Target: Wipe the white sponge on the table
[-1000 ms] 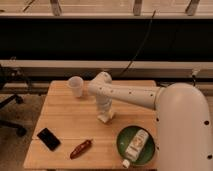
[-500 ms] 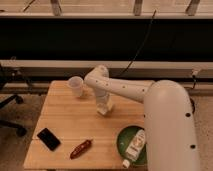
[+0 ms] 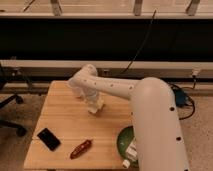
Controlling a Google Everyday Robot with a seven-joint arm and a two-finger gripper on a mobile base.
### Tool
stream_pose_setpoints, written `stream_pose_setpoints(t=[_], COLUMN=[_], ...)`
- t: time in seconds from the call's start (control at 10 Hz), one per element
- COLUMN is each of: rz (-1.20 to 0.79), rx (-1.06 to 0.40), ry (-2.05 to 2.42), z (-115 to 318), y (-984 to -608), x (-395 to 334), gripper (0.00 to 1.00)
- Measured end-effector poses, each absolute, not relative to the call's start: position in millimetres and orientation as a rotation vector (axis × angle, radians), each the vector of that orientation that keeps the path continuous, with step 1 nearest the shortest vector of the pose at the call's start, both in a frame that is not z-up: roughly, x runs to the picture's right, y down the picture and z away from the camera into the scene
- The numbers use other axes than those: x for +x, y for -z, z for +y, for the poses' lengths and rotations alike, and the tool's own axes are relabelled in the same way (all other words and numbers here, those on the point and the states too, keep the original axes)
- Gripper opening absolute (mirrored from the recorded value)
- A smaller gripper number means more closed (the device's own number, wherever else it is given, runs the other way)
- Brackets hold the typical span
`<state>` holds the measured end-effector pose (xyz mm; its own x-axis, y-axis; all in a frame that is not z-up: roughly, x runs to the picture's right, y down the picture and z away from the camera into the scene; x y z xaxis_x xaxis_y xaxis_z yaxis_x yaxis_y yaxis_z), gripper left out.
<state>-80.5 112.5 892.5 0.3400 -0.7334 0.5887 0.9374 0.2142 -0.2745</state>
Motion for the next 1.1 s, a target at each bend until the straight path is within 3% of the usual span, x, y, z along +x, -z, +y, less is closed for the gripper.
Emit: stream_pose_setpoints(t=[0.5, 1.1], rz=[-0.463, -0.454], rx=[-0.643, -0.713], ry=[1.287, 1.17], z=[146.1, 175.4], y=[-864.8, -849.6], x=[-112.8, -42.3], gripper=[0.0, 0.0])
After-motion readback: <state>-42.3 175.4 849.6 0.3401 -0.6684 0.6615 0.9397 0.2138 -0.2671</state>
